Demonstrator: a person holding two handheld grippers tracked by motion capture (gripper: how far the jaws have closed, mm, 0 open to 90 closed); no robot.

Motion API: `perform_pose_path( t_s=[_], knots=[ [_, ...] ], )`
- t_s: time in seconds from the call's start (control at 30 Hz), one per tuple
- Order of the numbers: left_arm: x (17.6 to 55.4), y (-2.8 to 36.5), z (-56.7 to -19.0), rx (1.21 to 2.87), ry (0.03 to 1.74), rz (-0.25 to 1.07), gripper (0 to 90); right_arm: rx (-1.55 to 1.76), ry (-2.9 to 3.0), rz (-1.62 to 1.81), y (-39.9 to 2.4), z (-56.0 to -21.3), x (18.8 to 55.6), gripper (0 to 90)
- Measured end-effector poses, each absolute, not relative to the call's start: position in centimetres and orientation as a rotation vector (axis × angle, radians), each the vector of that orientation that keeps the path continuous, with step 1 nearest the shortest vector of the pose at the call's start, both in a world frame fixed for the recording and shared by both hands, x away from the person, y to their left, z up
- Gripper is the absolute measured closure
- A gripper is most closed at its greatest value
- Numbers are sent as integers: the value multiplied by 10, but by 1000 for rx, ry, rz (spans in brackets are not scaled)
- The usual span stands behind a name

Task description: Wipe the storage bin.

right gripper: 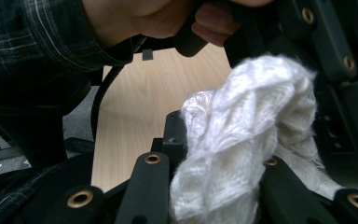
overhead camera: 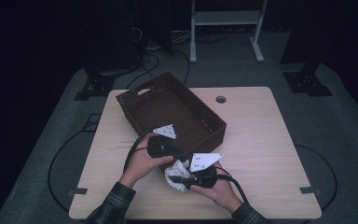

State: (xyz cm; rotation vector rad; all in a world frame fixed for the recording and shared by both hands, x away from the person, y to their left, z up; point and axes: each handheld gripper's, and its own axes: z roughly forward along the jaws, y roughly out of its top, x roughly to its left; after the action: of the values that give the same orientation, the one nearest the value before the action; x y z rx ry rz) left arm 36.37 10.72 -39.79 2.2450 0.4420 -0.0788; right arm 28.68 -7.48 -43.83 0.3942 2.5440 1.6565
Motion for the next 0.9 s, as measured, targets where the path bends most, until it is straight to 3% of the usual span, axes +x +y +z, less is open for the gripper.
perform_pose_path(
  t_s=[0.9],
  knots=[
    [363, 107, -398, 2245, 443, -79, 719, 478, 2709, 1444, -72, -485, 303, 752]
  ],
)
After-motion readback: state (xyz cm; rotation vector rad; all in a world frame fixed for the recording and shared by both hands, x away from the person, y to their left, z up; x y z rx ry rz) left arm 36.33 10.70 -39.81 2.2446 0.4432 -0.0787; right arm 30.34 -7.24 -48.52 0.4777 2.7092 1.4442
